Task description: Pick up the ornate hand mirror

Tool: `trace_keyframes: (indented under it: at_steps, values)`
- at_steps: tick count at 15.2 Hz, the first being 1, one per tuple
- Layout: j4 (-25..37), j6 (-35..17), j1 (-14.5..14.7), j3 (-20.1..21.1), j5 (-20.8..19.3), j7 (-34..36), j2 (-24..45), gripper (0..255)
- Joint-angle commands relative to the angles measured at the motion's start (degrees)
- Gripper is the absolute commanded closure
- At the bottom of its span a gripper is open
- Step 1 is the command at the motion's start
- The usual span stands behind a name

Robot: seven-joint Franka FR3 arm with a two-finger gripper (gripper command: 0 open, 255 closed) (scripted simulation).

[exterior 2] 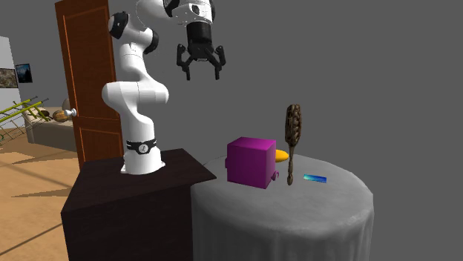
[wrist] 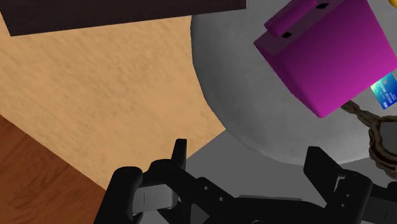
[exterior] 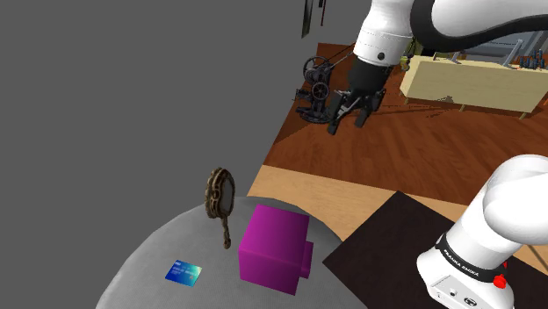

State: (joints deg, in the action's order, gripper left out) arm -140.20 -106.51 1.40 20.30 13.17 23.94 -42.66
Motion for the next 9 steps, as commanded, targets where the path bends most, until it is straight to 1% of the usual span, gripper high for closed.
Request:
trace_keyframes:
  at_steps: [1, 5, 9]
  values:
    - [0.7, -2.7, -0.1, 3.7, 0.9, 4.4, 1.7, 0]
    - [3.6, -7.9, -1.6, 11.1, 0.8, 12.8, 6.8, 0]
    - [7.9, -12.6, -5.0, 19.2, -1.6, 22.0, 13.1, 0]
